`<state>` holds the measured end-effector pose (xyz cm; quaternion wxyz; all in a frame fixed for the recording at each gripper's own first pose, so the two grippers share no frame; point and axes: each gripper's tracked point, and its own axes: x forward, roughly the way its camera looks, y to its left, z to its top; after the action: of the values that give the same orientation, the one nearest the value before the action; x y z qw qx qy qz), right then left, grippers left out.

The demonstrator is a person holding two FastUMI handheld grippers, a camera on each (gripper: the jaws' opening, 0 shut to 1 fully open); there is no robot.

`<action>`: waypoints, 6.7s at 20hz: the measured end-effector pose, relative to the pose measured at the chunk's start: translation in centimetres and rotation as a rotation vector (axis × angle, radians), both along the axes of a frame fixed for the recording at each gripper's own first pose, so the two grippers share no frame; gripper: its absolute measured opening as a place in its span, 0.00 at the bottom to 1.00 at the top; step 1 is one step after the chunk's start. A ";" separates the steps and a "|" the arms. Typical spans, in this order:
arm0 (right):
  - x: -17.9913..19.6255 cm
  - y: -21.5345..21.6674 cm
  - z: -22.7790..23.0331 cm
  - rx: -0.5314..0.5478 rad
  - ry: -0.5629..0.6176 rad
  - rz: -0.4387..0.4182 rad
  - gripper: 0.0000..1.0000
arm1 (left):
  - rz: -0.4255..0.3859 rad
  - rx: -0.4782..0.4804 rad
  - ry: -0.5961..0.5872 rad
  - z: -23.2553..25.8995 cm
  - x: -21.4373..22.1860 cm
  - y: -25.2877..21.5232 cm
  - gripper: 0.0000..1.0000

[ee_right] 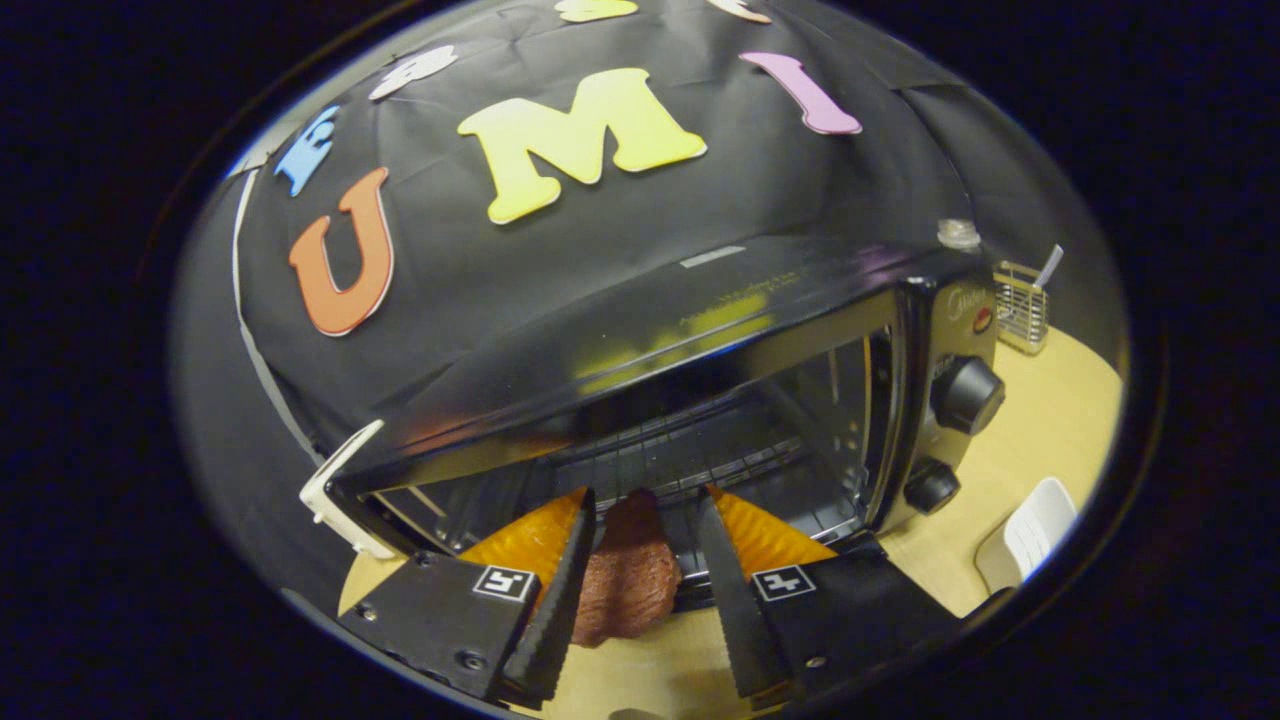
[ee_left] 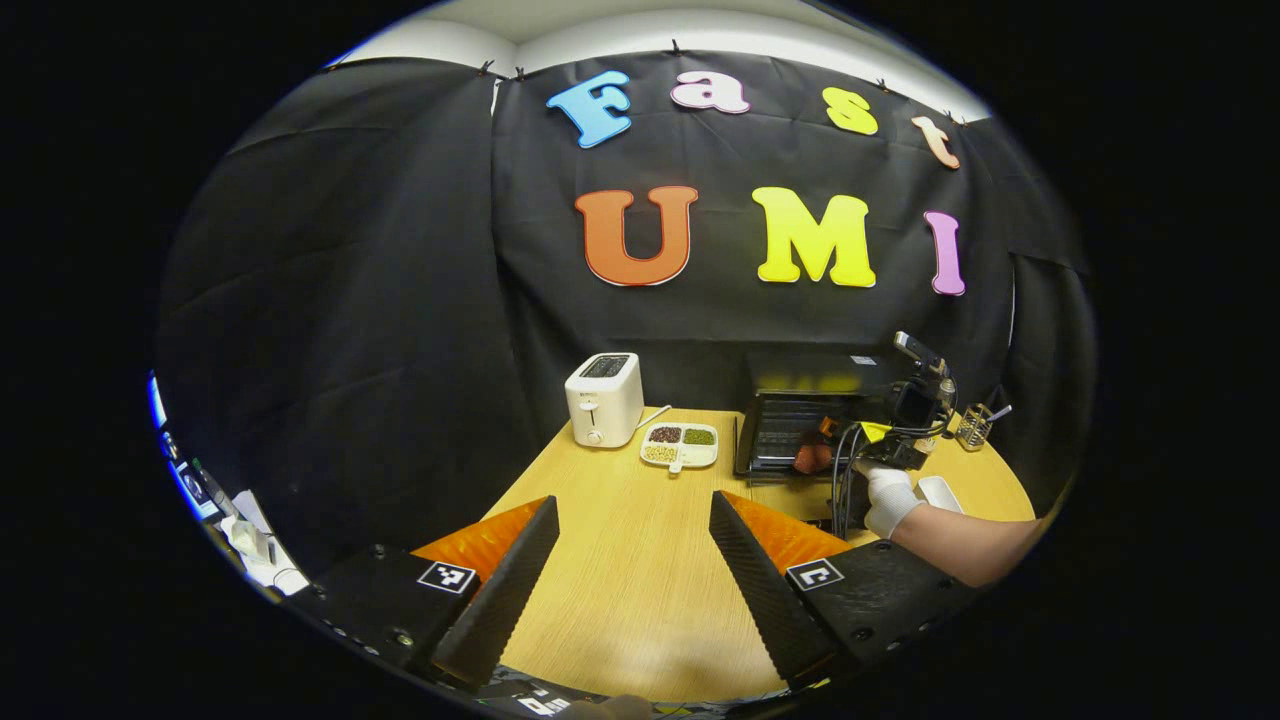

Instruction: Open the electric oven with the left hand, put the food in, and close the electric oven.

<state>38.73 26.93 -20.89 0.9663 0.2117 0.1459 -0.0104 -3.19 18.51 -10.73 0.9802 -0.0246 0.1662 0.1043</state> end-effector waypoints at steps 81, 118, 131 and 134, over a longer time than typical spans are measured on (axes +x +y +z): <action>-36.9 -31.2 16.8 -0.410 0.027 -0.052 0.97 | -0.318 -0.030 0.187 -23.4 17.0 -25.9 0.97; -39.0 -32.9 16.9 -0.403 0.039 -0.101 1.00 | -0.330 0.147 -0.181 -5.4 34.1 -25.4 0.96; -39.4 -32.2 16.1 -0.365 0.003 -0.061 1.00 | -0.316 0.092 -0.271 -0.1 26.7 -24.4 0.97; -39.1 -31.8 16.2 -0.354 -0.038 -0.007 1.00 | -0.309 0.097 -0.305 2.8 20.1 -24.4 0.96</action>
<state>-0.35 -4.84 -4.72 0.9910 0.0390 0.1230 -0.0351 16.92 -5.87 -7.92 0.9984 0.0328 0.0127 -0.0443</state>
